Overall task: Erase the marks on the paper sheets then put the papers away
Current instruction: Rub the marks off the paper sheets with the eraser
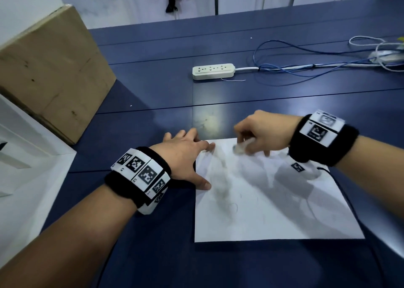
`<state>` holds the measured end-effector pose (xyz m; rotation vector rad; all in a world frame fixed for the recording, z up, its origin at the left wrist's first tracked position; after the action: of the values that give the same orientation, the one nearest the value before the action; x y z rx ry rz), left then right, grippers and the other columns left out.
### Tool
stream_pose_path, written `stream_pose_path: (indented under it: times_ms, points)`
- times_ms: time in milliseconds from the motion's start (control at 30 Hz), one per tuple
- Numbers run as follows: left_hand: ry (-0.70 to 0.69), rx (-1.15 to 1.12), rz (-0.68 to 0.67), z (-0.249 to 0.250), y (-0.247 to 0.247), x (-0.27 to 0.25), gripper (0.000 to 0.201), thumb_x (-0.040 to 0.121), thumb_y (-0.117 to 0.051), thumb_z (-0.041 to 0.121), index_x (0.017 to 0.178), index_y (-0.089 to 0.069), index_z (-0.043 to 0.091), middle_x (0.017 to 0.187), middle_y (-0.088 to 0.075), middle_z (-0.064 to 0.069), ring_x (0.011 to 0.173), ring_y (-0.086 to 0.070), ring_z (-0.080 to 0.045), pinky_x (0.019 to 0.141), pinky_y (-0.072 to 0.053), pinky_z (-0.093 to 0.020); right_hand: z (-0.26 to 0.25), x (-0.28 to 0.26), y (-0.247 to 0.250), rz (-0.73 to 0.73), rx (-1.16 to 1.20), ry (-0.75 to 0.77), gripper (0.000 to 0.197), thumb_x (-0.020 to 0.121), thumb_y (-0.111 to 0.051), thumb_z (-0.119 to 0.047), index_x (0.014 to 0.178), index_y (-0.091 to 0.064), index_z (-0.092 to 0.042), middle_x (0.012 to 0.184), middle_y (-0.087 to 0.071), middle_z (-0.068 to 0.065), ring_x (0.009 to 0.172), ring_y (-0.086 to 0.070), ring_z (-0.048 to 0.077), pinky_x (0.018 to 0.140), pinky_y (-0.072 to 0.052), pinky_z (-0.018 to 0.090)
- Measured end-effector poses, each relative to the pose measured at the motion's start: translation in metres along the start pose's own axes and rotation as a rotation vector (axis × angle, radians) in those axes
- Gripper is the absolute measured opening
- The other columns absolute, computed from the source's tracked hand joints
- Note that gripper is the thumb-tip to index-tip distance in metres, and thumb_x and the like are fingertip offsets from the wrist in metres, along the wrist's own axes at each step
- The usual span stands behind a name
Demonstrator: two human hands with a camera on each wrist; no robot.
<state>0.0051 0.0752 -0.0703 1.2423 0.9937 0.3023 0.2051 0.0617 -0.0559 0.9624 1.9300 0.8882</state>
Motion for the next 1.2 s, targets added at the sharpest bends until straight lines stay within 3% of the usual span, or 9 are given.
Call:
stream_pose_path:
  times_ms: [133, 333, 467, 567, 733, 800, 967, 1067, 1200]
  points:
    - [-0.005, 0.001, -0.004, -0.001, -0.001, 0.001, 0.11, 0.055, -0.065, 0.085, 0.148, -0.025, 0.043, 0.126, -0.032, 0.005, 0.119, -0.035, -0.02, 0.102, -0.032, -0.048, -0.02, -0.019, -0.023, -0.267, 0.042, 0.067, 0.014, 0.073, -0.074, -0.012, 0.082, -0.066, -0.019, 0.067, -0.072, 0.001, 0.059, -0.07, 0.03, 0.048, -0.056, 0.027]
    - [-0.006, -0.001, 0.001, 0.0, 0.001, 0.0, 0.109, 0.054, -0.065, 0.086, 0.147, -0.025, 0.045, 0.124, -0.032, 0.006, 0.119, -0.035, -0.02, 0.102, -0.032, -0.048, 0.002, 0.003, 0.008, 0.135, -0.125, -0.052, 0.011, 0.082, -0.068, -0.022, 0.082, -0.058, -0.022, 0.069, -0.065, -0.005, 0.046, -0.067, 0.018, 0.057, -0.057, 0.036]
    - [-0.003, 0.002, 0.009, -0.001, -0.001, 0.001, 0.109, 0.054, -0.065, 0.086, 0.147, -0.027, 0.043, 0.124, -0.033, 0.005, 0.119, -0.035, -0.02, 0.102, -0.032, -0.048, -0.009, -0.013, -0.012, -0.026, -0.047, 0.076, 0.013, 0.077, -0.067, -0.019, 0.073, -0.056, -0.022, 0.063, -0.065, -0.004, 0.05, -0.066, 0.021, 0.047, -0.056, 0.034]
    - [-0.003, 0.005, 0.005, -0.002, -0.001, 0.002, 0.11, 0.054, -0.064, 0.086, 0.147, -0.026, 0.044, 0.125, -0.032, 0.005, 0.12, -0.035, -0.02, 0.102, -0.032, -0.049, -0.016, -0.021, -0.02, -0.203, 0.015, 0.086, 0.01, 0.074, -0.072, -0.025, 0.076, -0.063, -0.022, 0.068, -0.071, -0.001, 0.058, -0.069, 0.027, 0.044, -0.052, 0.023]
    - [-0.005, 0.006, 0.004, -0.001, -0.001, 0.001, 0.11, 0.054, -0.064, 0.087, 0.147, -0.025, 0.044, 0.124, -0.032, 0.006, 0.119, -0.035, -0.02, 0.102, -0.032, -0.048, 0.005, 0.0, 0.004, 0.054, -0.072, -0.036, 0.011, 0.08, -0.072, -0.023, 0.083, -0.062, -0.02, 0.067, -0.07, -0.004, 0.045, -0.067, 0.017, 0.061, -0.058, 0.037]
    - [-0.002, 0.005, 0.004, -0.001, -0.001, 0.001, 0.11, 0.054, -0.064, 0.086, 0.148, -0.025, 0.044, 0.125, -0.032, 0.006, 0.12, -0.034, -0.02, 0.103, -0.031, -0.049, 0.006, -0.003, 0.003, 0.089, -0.075, -0.025, 0.011, 0.08, -0.071, -0.02, 0.081, -0.06, -0.02, 0.068, -0.07, -0.004, 0.045, -0.067, 0.015, 0.058, -0.058, 0.037]
    - [-0.003, 0.01, -0.003, -0.001, -0.001, 0.001, 0.111, 0.054, -0.064, 0.086, 0.148, -0.025, 0.044, 0.126, -0.032, 0.005, 0.121, -0.034, -0.02, 0.103, -0.032, -0.049, -0.013, -0.027, -0.025, -0.212, 0.06, 0.058, 0.011, 0.073, -0.073, -0.016, 0.074, -0.063, -0.021, 0.073, -0.073, 0.002, 0.058, -0.068, 0.028, 0.048, -0.058, 0.033]
    - [-0.001, 0.003, -0.007, -0.001, 0.0, 0.002, 0.11, 0.054, -0.064, 0.086, 0.148, -0.025, 0.044, 0.126, -0.031, 0.005, 0.121, -0.034, -0.02, 0.104, -0.031, -0.05, -0.004, -0.012, -0.01, -0.076, -0.038, 0.01, 0.013, 0.077, -0.074, -0.024, 0.083, -0.064, -0.019, 0.065, -0.068, 0.0, 0.049, -0.068, 0.022, 0.051, -0.056, 0.03]
    - [0.005, 0.007, -0.013, 0.0, 0.001, 0.001, 0.111, 0.053, -0.064, 0.087, 0.148, -0.024, 0.044, 0.126, -0.031, 0.005, 0.121, -0.034, -0.021, 0.104, -0.031, -0.051, 0.007, -0.002, 0.009, 0.123, -0.102, -0.044, 0.012, 0.081, -0.071, -0.027, 0.082, -0.06, -0.021, 0.071, -0.069, -0.003, 0.045, -0.067, 0.017, 0.059, -0.058, 0.036]
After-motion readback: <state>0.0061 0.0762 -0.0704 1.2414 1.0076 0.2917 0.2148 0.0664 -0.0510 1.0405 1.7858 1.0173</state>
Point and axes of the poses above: each hand's wrist, its own x-axis towards the middle knuckle, its own y-axis out of the back of the hand, z = x × y, the point moved 4 cm from there along x, towards the middle knuckle
